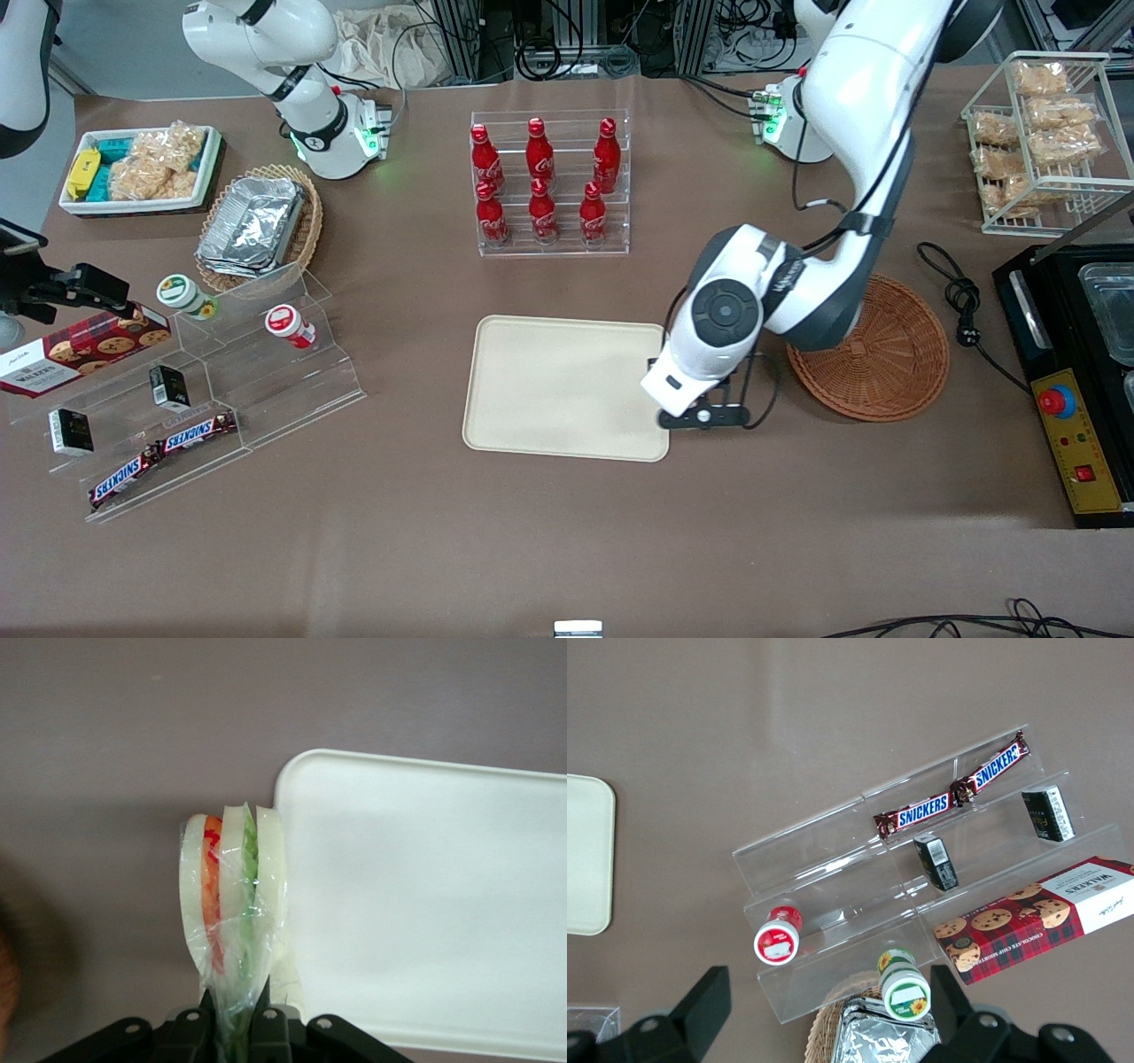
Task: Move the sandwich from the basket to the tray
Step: 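Lower the sandwich onto the cream tray and open the left gripper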
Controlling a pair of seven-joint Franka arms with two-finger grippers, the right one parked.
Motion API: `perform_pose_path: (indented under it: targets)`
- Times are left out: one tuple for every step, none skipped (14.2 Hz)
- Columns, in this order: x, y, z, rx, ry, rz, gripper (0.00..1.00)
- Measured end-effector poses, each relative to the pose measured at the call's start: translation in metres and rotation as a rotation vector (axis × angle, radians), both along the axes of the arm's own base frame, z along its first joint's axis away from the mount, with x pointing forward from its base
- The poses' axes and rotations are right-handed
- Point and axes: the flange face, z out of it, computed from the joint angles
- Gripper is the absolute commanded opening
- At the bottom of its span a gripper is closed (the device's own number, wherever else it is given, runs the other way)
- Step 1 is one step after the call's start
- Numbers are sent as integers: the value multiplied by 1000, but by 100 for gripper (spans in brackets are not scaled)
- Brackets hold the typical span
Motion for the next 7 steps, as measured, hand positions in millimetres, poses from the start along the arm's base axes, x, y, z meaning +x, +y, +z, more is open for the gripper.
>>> perform_pose_path:
  targets:
    - [-2, -8, -8, -6, -3, -11, 0]
    - [-6, -15, -17, -8, 0, -21, 0]
    - [-8, -23, -28, -13, 0, -32, 0]
    - [-11, -31, -40, -23, -9, -42, 0]
    - [-13, -38, -53, -32, -14, -50, 3]
    - [-15, -42, -63, -35, -12, -55, 7]
    - [-15, -43, -71, -35, -8, -57, 22]
